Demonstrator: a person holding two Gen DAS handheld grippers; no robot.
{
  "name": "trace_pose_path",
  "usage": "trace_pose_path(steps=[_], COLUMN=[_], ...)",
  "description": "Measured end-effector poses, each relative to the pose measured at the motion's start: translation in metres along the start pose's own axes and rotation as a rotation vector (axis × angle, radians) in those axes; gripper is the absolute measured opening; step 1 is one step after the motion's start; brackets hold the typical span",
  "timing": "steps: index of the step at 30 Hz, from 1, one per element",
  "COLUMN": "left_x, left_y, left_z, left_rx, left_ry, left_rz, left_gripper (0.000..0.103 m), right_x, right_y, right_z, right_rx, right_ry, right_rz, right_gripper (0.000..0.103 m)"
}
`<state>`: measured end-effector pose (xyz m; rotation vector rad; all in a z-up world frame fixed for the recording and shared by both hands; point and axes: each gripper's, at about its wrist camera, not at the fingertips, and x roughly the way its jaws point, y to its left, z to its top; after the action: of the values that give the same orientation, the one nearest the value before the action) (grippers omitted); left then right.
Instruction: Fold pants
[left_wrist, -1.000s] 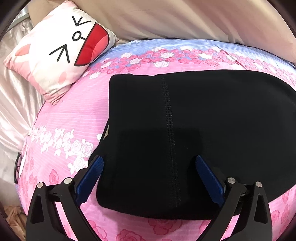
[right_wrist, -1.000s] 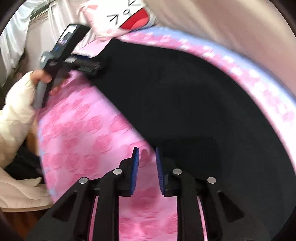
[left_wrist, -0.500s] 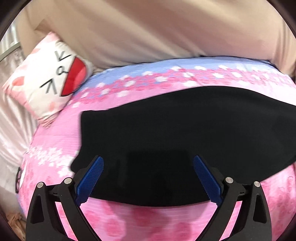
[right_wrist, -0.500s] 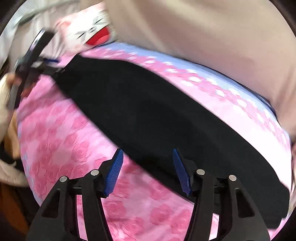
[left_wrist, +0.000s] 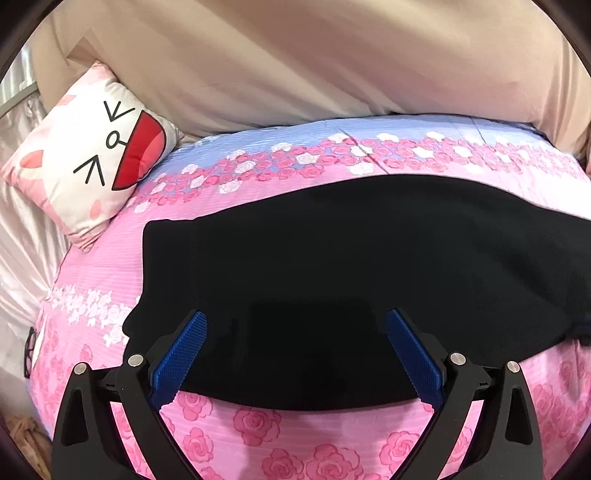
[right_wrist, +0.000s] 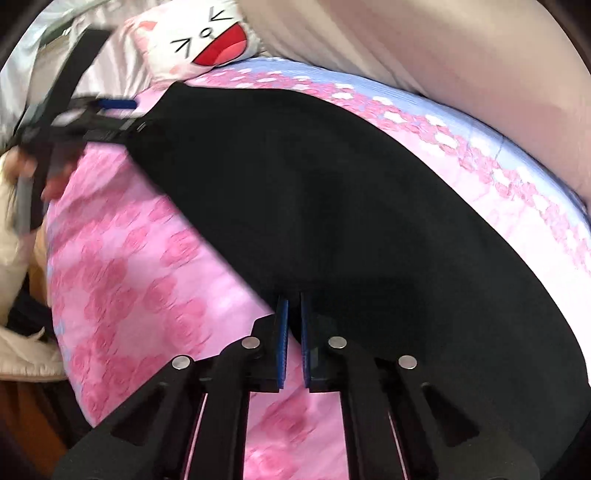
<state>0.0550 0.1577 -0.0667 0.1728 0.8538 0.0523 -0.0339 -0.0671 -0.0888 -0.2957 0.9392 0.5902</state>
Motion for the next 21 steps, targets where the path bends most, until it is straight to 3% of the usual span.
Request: trace_pose_path(steps=[2, 6, 7, 9, 10, 11, 12, 15, 17, 19, 21], left_x=[0.002, 0.01, 0.015, 0.026, 0.036, 0.038, 0.034, 0.032, 0.031, 0.031, 0.033], left_y=[-0.001, -0.013, -0.018, -0.022, -0.023, -0.021, -0.015, -0.006, -0.003, -0.003, -0.005], left_z=[0.002, 0.004, 0.001, -0.008, -0.018, -0.025, -0.032, -0.036, -0.039, -0.039, -0.036], left_rx=[-0.006, 0.024, 0.052, 0.105, 0.144, 0.155, 0.158, 0.186, 0.223, 0.237, 0.249], left_ry=[0.001, 0.022, 0.042, 0.092, 0.134, 0.123, 0.093, 0.115, 0.124, 0.135, 0.143], left_rz=[-0.005, -0.001, 0.016, 0.058, 0.095, 0.094, 0.081, 0.097, 0.108, 0.108, 0.122], left_gripper=[0.097, 0.097, 0.097, 0.097, 0.098, 0.098, 0.098, 0.098, 0.098, 0.098, 0.098], right_x=[0.005, -0.026, -0.041, -0.069, -0.08, -0.09, -0.105, -0.146, -0.171, -0.193, -0.197], right_y=[0.002, -0.004, -0.008, -0.035, -0.052, -0.073, -0.106, -0.19, -0.236, -0.275, -0.303], right_z=[-0.008, -0.019, -0.022, -0.035, -0.044, -0.055, -0.074, -0.129, -0.166, -0.201, -0.214], right_rx=[0.0, 0.087, 0.096, 0.166, 0.214, 0.273, 0.368, 0.61, 0.772, 0.923, 0.969], right_ry=[0.0, -0.116, -0.157, -0.201, -0.211, -0.215, -0.205, -0.17, -0.17, -0.2, -0.181], right_rz=[-0.008, 0.057, 0.025, -0.106, -0.154, -0.216, -0.323, -0.578, -0.653, -0.655, -0.637], right_gripper=[0.006, 0.028, 0.031, 0.047, 0.048, 0.048, 0.048, 0.048, 0.049, 0.049, 0.049])
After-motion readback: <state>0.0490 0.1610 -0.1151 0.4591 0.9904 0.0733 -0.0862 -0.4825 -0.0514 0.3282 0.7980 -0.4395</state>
